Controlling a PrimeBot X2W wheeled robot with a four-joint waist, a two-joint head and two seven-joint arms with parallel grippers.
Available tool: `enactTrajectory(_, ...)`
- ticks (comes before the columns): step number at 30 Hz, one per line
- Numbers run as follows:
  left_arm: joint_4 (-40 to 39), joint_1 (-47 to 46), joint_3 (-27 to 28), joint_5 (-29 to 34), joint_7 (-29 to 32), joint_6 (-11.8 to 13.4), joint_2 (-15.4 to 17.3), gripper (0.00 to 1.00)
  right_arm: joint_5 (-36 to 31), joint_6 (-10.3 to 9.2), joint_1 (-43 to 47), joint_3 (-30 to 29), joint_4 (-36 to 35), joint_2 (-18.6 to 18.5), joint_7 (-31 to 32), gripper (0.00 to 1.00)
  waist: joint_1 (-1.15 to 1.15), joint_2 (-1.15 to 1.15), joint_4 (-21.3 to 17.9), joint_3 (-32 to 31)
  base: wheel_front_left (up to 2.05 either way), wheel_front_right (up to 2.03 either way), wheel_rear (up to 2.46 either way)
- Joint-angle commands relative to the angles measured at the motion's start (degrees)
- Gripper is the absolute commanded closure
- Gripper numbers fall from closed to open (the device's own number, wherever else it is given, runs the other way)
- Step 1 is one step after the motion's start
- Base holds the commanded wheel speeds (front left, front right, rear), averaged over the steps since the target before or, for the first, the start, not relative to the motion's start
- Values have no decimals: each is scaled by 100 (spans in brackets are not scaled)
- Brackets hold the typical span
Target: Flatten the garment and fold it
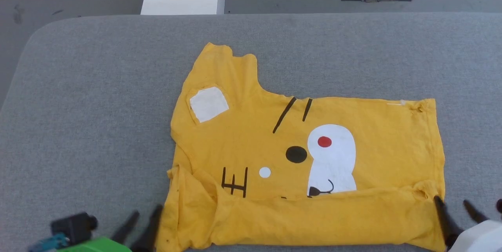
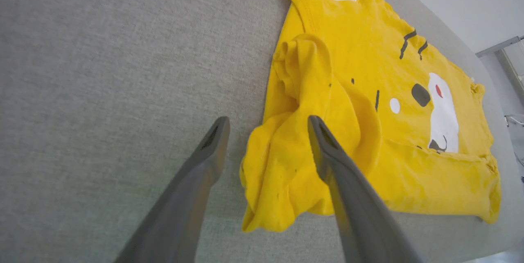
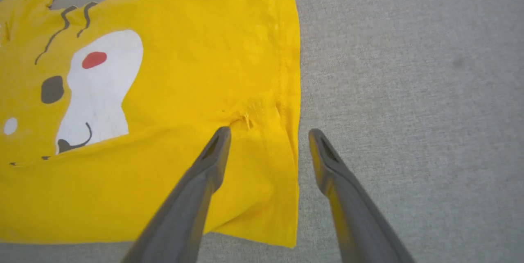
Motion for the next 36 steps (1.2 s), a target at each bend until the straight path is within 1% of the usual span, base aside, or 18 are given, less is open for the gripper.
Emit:
enactTrajectory(1, -152, -207, 109, 131, -144, 16, 100, 0, -120, -9, -173, -40, -122, 0, -150, 0, 0, 0, -21, 89, 0, 0, 0)
enactTrajectory(4, -415, -544, 322, 401, -420, 37, 242, 0, -295, -9, -333, -89, -296, 0, -435, 0, 0, 0, -33, 273, 0, 0, 0)
enactTrajectory(8, -635, -1467, 480, 1001, -635, -12, 644, 0, -478, -9, -623, 15, -536, 0, -655, 0, 0, 0, -74, 710, 0, 0, 0)
enactTrajectory(10, -670, -2117, 506, 1222, -696, -96, 811, 0, -568, -9, -825, 72, -660, 0, -799, 0, 0, 0, -104, 951, 0, 0, 0)
enactTrajectory(11, -637, -2486, 470, 1341, -659, -183, 938, 0, -606, -9, -947, 78, -725, 0, -882, 0, 0, 0, -115, 1090, 0, 0, 0)
enactTrajectory(14, -337, -3539, 352, 1512, -497, -426, 1177, 0, -731, -9, -1195, 135, -855, 0, -1013, 0, 0, 0, -119, 1404, 0, 0, 0)
enactTrajectory(16, -34, -4290, 253, 1488, -349, -595, 1221, 0, -780, -9, -1316, 173, -924, 0, -1056, 0, 0, 0, -116, 1617, 0, 0, 0)
enactTrajectory(17, 178, -4699, 180, 1466, -271, -731, 1250, 0, -827, -9, -1368, 215, -954, 0, -1058, 0, 0, 0, -122, 1729, 0, 0, 0)
enactTrajectory(20, 717, -5600, -89, 1324, -29, -1023, 1266, 0, -848, -9, -1497, 307, -997, 0, -1088, 0, 0, 0, -153, 1994, 0, 0, 0)
enactTrajectory(23, 1198, -6263, -399, 1161, 247, -1173, 1297, 0, -839, -9, -1586, 421, -1019, 0, -1109, 0, 0, 0, -201, 2241, 0, 0, 0)
enactTrajectory(27, 1683, -6801, -900, 1054, 493, -1246, 1391, 0, -828, -9, -1633, 485, -1021, 0, -1152, 0, 0, 0, -263, 2480, 0, 0, 0)
enactTrajectory(30, 1905, -7049, -1237, 917, 605, -1258, 1463, 0, -827, -9, -1649, 502, -1037, 0, -1163, 0, 0, 0, -320, 2599, 0, 0, 0)
enactTrajectory(33, 2085, -7239, -1571, 664, 717, -1261, 1560, 0, -806, -9, -1665, 530, -1065, 0, -1179, 0, 0, 0, -398, 2701, 0, 0, 0)
enactTrajectory(34, 2177, -7329, -1848, 372, 829, -1262, 1669, 0, -782, -9, -1667, 559, -1091, 0, -1176, 0, 0, 0, -475, 2762, 0, 0, 0)
enactTrajectory(36, 2221, -7374, -2031, 178, 902, -1262, 1755, 0, -772, -9, -1655, 552, -1108, 0, -1166, 0, 0, 0, -513, 2791, 0, 0, 0)
